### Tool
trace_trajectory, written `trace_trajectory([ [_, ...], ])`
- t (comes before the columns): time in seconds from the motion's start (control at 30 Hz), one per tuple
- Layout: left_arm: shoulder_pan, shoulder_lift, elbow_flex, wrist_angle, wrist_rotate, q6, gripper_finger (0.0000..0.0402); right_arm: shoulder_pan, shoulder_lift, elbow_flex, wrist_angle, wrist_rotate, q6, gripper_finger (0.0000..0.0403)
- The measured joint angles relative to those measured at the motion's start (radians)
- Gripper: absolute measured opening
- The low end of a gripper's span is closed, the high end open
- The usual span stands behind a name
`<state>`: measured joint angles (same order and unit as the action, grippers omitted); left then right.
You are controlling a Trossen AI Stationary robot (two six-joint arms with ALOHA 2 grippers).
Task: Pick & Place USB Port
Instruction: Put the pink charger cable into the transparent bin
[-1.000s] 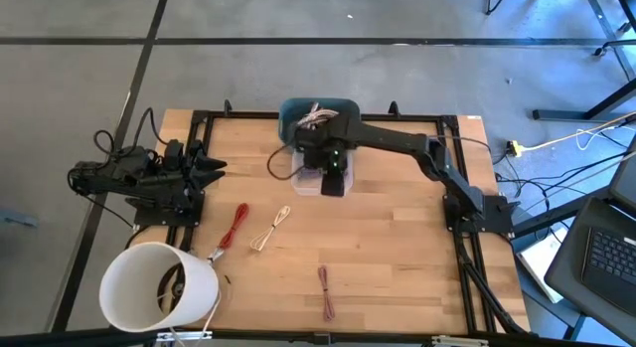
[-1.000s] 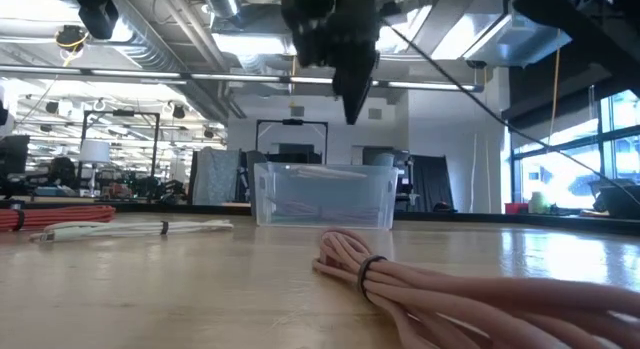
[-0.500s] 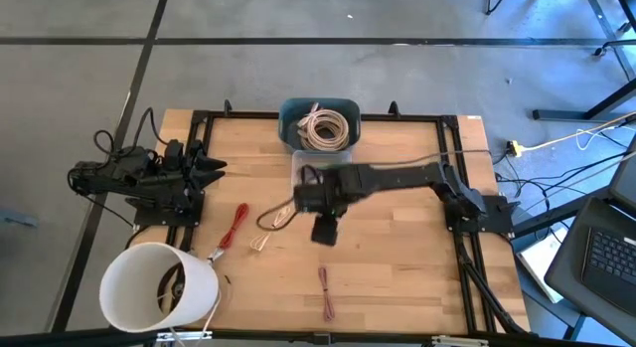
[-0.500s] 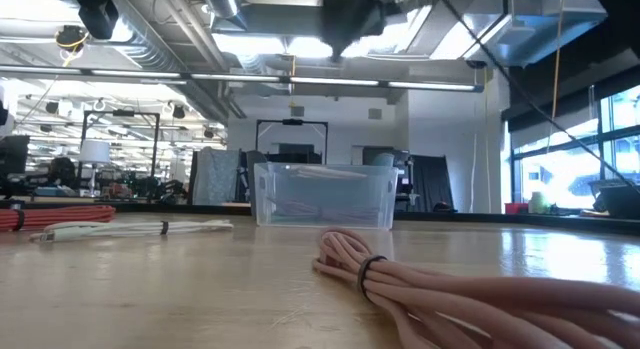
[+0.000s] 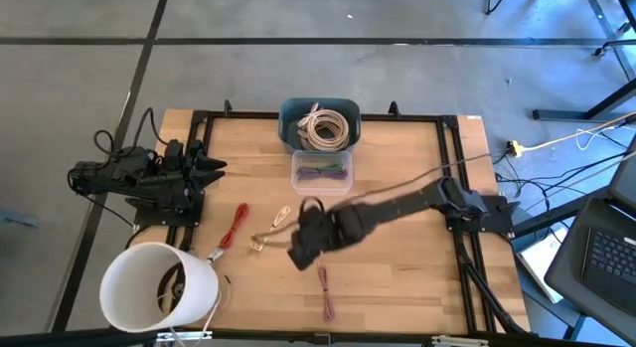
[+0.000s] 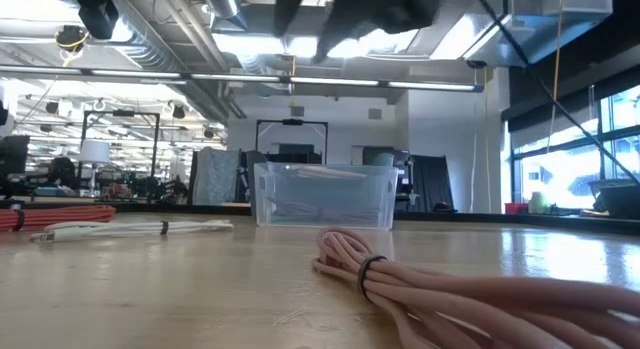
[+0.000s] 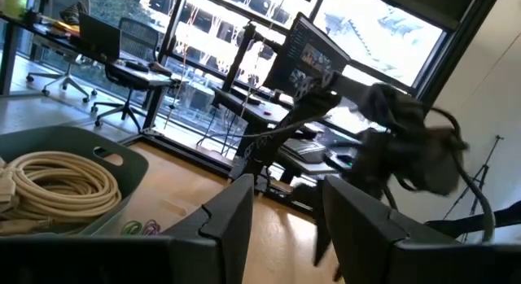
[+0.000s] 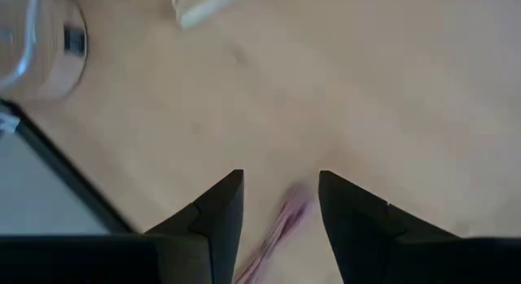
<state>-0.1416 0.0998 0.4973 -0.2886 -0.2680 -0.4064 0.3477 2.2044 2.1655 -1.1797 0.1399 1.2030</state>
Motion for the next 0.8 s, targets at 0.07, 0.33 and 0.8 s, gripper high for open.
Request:
trace_trajectory([
  [0.07,0.0,0.0,0.0,0.0,0.0,0.0,0.0143,0.042,0.0,-0.04,0.024,-0.009,0.09,0.0161],
  [0.33,0.0,0.0,0.0,0.0,0.0,0.0,0.0143,0.13,0.0,-0.188,0.05,-0.014,0.426,0.0161],
  [0.8,0.0,0.0,0.0,0.0,0.0,0.0,0.0143,0.19,0.0,-0.361,0.338,-0.089,0.611,0.0161],
])
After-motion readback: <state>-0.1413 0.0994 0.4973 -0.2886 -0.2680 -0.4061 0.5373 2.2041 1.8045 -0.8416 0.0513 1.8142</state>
